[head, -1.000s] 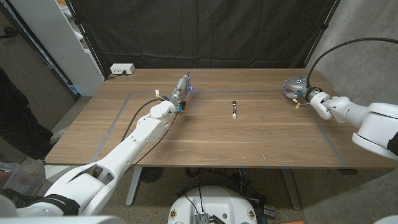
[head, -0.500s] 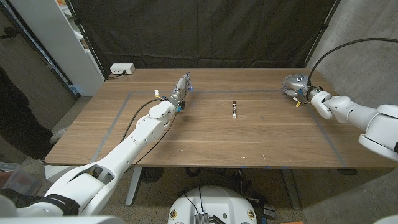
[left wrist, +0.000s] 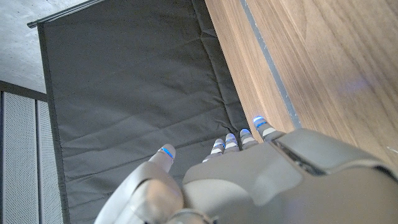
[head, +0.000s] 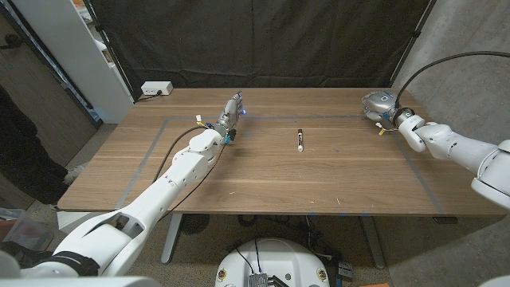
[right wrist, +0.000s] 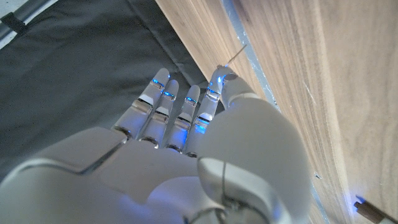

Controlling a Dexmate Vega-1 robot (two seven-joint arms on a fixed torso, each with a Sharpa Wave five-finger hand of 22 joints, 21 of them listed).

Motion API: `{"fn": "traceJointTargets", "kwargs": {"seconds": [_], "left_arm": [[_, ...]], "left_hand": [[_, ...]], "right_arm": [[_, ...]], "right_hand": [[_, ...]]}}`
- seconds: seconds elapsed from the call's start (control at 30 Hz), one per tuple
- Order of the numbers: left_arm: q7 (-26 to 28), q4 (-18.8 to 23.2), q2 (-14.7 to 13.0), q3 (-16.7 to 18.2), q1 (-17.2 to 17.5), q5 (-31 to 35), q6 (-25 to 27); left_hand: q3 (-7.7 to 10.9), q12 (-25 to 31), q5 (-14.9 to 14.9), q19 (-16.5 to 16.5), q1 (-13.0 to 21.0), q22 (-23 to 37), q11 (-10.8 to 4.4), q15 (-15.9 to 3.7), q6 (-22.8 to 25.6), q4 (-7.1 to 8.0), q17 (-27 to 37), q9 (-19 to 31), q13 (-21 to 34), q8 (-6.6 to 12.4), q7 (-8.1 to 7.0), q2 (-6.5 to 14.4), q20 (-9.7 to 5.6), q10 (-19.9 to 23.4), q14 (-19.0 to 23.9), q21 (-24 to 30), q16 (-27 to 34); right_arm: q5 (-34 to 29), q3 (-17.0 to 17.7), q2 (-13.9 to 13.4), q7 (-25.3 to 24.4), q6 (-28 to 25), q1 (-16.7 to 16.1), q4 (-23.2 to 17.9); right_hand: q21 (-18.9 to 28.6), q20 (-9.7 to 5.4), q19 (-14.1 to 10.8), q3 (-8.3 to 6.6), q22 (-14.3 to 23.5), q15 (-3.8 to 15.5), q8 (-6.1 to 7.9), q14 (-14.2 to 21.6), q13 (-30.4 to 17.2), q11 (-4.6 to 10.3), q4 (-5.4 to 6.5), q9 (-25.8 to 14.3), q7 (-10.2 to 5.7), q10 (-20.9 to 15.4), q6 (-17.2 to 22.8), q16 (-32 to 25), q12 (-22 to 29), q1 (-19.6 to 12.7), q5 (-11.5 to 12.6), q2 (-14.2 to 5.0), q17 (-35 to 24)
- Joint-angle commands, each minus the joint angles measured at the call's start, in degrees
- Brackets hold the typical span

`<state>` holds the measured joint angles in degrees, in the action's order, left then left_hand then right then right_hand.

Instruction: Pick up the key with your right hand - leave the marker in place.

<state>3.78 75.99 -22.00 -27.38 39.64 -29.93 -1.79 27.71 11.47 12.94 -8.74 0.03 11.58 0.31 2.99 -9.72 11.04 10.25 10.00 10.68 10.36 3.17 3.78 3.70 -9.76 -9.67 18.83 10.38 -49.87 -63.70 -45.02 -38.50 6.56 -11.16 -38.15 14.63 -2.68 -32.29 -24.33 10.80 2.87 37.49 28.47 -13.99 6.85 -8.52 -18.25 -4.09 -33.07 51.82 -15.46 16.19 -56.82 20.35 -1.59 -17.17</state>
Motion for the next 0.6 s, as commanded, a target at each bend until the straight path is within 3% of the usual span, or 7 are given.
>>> {"fn": "traceJointTargets", "kwargs": {"seconds": [0.03, 0.6], "left_arm": [[0.0, 1.9, -1.0, 0.6, 1.2, -0.5, -0.5], [0.0, 4.9, -2.7, 1.4, 3.5, -1.2, -1.7]], "left_hand": [[-0.26, 0.0, 0.4, -0.4, -0.6, 0.2, 0.22, 0.24, -2.8, 0.08, 0.2, 0.1, 0.2, -0.03, 0.33, 5.7, -0.16, -4.2, -5.7, -0.1, 0.2], [-0.45, 0.0, 0.4, -0.4, -0.5, 0.2, 0.12, 0.25, -2.8, 0.07, 0.2, 0.1, 0.2, 0.00, 0.41, 5.8, -0.11, -4.2, -5.7, -0.1, 0.3]], "right_arm": [[-2.0, 5.4, -3.8, 2.7, -4.0, -4.2, -9.6], [-3.7, 13.2, -8.1, 6.6, -9.0, -11.0, -21.4]], "right_hand": [[0.2, -0.38, -0.3, 0.28, 0.1, 9.57, 4.96, 0.5, -0.1, -0.05, 0.03, -2.8, 0.24, -0.5, 0.8, 0.1, -0.3, -0.5, 0.4, -0.30, -0.1], [0.2, -0.60, -0.2, 0.92, 0.1, 9.66, 5.24, 0.6, -0.3, 0.28, 0.08, -1.9, 0.21, -0.8, 0.8, 0.3, -0.6, -0.8, 0.5, -0.41, -0.3]]}}
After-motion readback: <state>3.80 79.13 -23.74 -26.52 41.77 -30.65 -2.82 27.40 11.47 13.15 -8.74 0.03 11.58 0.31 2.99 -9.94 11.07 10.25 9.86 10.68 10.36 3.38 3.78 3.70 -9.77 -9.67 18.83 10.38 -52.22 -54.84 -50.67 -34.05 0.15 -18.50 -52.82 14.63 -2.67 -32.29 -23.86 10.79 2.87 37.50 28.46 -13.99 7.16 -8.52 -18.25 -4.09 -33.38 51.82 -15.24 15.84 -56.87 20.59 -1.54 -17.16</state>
